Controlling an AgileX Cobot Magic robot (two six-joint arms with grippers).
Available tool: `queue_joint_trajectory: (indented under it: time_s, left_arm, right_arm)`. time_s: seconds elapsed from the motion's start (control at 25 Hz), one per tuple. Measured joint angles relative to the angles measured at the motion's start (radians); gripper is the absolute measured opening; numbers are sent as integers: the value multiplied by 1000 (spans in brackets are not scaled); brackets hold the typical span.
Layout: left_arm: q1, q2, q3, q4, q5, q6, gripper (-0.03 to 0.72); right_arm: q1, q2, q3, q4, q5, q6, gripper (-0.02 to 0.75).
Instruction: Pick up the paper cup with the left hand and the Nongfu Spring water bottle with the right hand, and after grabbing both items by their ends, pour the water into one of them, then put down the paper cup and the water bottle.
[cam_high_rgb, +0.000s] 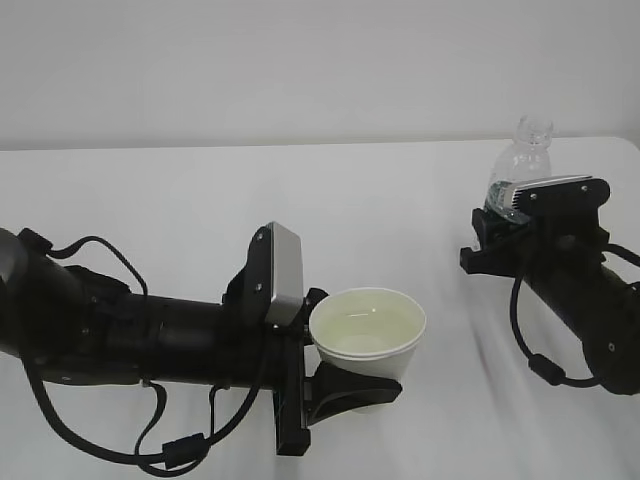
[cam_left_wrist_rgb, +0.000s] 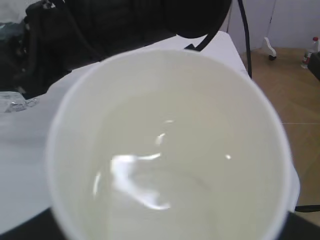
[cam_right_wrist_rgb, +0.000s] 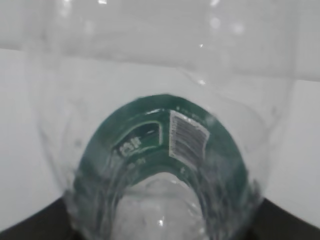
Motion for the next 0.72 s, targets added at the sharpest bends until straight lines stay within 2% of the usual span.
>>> queue_joint_trajectory:
  time_s: [0.72]
  left_arm:
    - [0,0,0,0,0,0,403]
  right_arm:
    - [0,58,-25,-50,-6,2,370]
